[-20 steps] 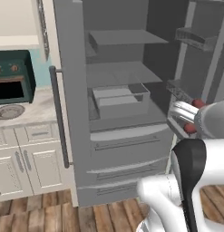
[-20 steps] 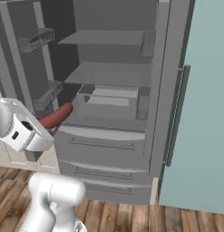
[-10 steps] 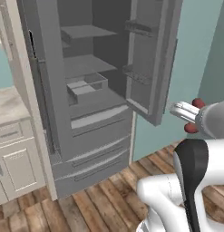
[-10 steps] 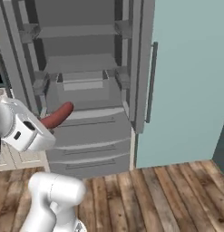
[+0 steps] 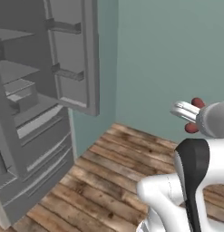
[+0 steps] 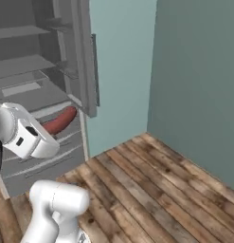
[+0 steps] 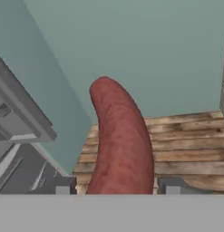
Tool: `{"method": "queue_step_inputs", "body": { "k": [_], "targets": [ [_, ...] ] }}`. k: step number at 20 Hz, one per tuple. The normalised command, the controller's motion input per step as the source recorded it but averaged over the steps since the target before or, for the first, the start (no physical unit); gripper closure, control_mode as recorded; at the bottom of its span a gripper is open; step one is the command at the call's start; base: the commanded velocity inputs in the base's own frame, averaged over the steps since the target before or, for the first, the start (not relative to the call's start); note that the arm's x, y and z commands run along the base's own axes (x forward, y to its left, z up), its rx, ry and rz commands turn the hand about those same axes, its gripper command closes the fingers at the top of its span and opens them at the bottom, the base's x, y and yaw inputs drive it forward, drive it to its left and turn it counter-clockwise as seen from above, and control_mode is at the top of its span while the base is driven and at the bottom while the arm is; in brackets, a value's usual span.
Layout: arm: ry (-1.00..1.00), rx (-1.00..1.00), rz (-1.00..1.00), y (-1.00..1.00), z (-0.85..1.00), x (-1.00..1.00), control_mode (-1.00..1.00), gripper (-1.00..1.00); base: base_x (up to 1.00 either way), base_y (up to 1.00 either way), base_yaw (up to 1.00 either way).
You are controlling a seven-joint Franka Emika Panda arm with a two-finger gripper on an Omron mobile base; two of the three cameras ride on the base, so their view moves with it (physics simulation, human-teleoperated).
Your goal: Move the hot dog bun to the plate on the dining table and place the condiment next to that plate. Then navigate to the fridge and take the sausage and place it on the plate as well.
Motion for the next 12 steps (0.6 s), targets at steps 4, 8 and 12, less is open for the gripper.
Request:
{"method": "queue_step_inputs", "body": {
  "k": [4, 8, 12],
  "targets": [
    [0.00, 0.00, 0.00, 0.00, 0.00, 0.00, 1.00, 1.00, -0.78, 0.21, -0.76],
    [0.00, 0.00, 0.00, 0.00, 0.00, 0.00, 1.00, 1.00, -0.94, 0.31, -0.69],
    [0.00, 0.00, 0.00, 0.00, 0.00, 0.00, 1.00, 1.00, -1.00, 0.32, -0.67]
  ]
}}
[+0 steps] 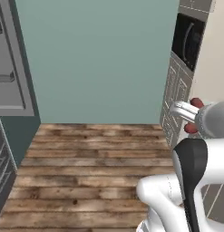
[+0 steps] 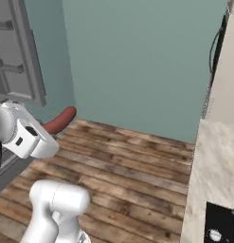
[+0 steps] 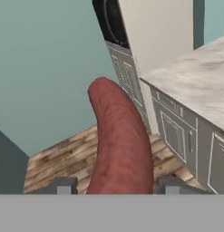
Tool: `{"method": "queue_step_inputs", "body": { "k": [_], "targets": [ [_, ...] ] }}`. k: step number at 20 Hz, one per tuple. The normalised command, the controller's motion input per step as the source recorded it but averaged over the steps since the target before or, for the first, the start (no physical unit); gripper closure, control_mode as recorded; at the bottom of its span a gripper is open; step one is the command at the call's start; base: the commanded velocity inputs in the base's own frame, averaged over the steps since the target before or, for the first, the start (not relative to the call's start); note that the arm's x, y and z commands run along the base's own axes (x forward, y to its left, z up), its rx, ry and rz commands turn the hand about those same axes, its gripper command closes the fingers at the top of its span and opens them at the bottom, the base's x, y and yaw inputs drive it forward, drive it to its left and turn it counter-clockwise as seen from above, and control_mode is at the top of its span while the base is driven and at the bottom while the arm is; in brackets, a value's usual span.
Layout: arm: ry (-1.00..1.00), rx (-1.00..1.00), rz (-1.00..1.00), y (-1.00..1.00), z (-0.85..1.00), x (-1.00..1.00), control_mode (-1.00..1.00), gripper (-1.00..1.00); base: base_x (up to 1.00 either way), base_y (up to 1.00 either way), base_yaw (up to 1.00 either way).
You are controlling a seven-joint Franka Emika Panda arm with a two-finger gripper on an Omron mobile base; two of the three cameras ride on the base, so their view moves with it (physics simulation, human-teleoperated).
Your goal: Move the hot dog bun to the plate on the dining table and place the condiment next to that plate. Then navigate to the fridge and take the sausage and place it on the plate as well.
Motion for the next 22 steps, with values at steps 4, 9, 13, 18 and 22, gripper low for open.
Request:
{"method": "queue_step_inputs", "body": {
  "k": [4, 9, 13, 18, 22],
  "targets": [
    [0.00, 0.00, 0.00, 0.00, 0.00, 0.00, 1.00, 1.00, -1.00, 0.32, -0.66],
    [0.00, 0.00, 0.00, 0.00, 0.00, 0.00, 1.00, 1.00, -1.00, 0.31, -0.63],
    [0.00, 0.00, 0.00, 0.00, 0.00, 0.00, 1.00, 1.00, -1.00, 0.31, -0.57],
    [0.00, 0.00, 0.00, 0.00, 0.00, 0.00, 1.00, 1.00, -1.00, 0.26, -0.52],
    [0.00, 0.00, 0.00, 0.00, 0.00, 0.00, 1.00, 1.00, -1.00, 0.01, -0.43]
  ]
}}
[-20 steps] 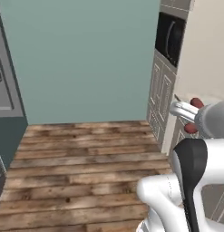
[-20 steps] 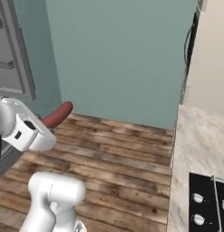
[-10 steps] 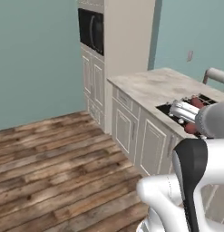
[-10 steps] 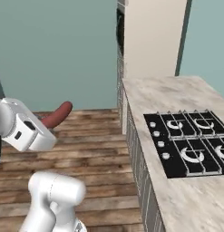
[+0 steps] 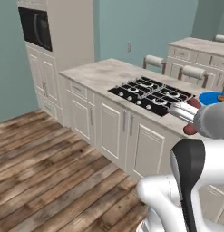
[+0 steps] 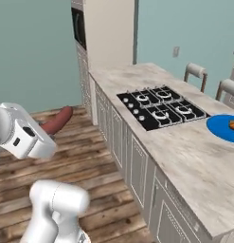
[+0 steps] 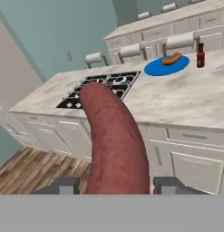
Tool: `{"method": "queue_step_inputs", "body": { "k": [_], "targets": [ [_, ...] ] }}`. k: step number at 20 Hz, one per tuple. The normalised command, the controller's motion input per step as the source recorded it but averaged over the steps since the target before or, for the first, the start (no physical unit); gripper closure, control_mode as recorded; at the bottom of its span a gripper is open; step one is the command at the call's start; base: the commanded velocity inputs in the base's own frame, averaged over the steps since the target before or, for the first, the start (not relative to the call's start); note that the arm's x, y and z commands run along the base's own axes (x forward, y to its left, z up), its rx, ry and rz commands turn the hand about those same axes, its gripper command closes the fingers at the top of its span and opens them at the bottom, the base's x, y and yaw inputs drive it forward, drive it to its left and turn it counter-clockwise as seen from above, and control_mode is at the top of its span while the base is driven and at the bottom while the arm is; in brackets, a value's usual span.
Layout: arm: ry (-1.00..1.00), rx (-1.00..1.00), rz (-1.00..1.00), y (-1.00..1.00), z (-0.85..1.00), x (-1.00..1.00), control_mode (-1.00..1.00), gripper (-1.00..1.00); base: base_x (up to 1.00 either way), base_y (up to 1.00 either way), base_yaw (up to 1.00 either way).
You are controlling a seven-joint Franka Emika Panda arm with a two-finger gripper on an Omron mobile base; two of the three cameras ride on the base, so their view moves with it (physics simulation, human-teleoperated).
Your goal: Move the hot dog bun to the plate on the dining table and place the condiment next to that plate. Then navigate to the fridge and take the sausage and place it on the plate as well.
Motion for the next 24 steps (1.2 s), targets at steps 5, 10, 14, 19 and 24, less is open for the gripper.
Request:
{"method": "queue_step_inputs", "body": {
  "k": [5, 10, 14, 19, 24],
  "targets": [
    [0.00, 0.00, 0.00, 0.00, 0.00, 0.00, 1.00, 1.00, -1.00, -0.30, -0.40],
    [0.00, 0.00, 0.00, 0.00, 0.00, 0.00, 1.00, 1.00, -0.88, -0.89, -0.28],
    [0.00, 0.00, 0.00, 0.00, 0.00, 0.00, 1.00, 1.00, -0.11, -1.00, -0.13],
    [0.00, 0.00, 0.00, 0.00, 0.00, 0.00, 1.00, 1.00, 0.26, -1.00, -0.03],
    [0.00, 0.00, 0.00, 0.00, 0.00, 0.00, 1.00, 1.00, 0.47, -1.00, 0.00]
  ]
}}
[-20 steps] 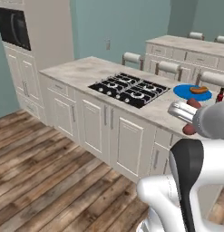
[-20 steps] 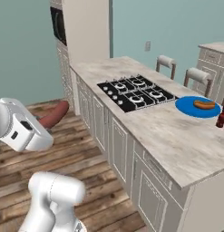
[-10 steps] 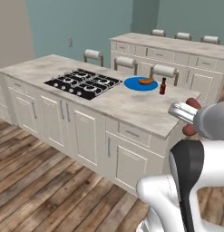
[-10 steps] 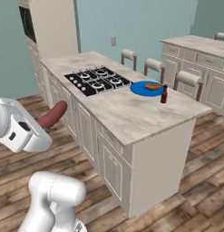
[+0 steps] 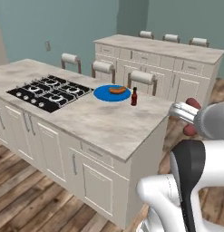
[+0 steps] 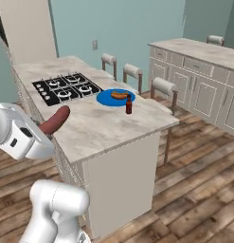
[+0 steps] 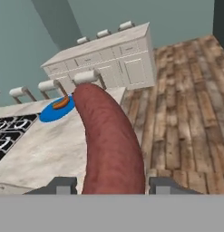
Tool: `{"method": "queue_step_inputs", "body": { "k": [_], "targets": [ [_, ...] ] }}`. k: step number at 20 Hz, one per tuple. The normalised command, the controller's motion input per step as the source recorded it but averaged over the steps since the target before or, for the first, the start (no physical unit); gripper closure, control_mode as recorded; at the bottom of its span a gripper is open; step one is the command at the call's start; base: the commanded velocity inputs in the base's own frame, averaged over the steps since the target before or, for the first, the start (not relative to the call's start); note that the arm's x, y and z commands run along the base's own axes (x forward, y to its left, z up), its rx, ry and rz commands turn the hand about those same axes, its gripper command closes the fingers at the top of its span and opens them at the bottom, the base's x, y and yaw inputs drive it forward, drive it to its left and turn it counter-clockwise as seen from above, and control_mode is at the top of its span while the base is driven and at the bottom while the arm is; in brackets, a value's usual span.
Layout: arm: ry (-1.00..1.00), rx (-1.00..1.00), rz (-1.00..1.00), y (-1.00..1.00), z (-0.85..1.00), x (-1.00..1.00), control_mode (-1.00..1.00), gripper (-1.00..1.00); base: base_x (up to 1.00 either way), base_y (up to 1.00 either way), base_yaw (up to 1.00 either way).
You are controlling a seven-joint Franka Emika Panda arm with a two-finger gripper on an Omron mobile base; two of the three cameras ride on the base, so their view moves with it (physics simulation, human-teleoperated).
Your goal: Move the hot dog bun to the plate on the dining table and place the condiment next to that plate. Then navigate to the fridge and take the sausage and place it on the plate as well.
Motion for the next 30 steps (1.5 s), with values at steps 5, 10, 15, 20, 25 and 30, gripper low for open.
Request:
{"method": "queue_step_inputs", "body": {
  "k": [5, 10, 15, 20, 25, 30],
  "targets": [
    [0.00, 0.00, 0.00, 0.00, 0.00, 0.00, 1.00, 1.00, 0.66, -1.00, 0.00],
    [0.00, 0.00, 0.00, 0.00, 0.00, 0.00, 1.00, 1.00, 0.64, -1.00, 0.00],
    [0.00, 0.00, 0.00, 0.00, 0.00, 0.00, 1.00, 1.00, 0.67, -1.00, 0.03],
    [0.00, 0.00, 0.00, 0.00, 0.00, 0.00, 1.00, 1.00, 0.60, -0.94, 0.21],
    [0.00, 0.00, 0.00, 0.00, 0.00, 0.00, 1.00, 1.00, 0.47, -0.58, 0.50],
    [0.00, 0.00, 0.00, 0.00, 0.00, 0.00, 1.00, 1.00, 0.33, -0.47, 0.59]
  ]
}}
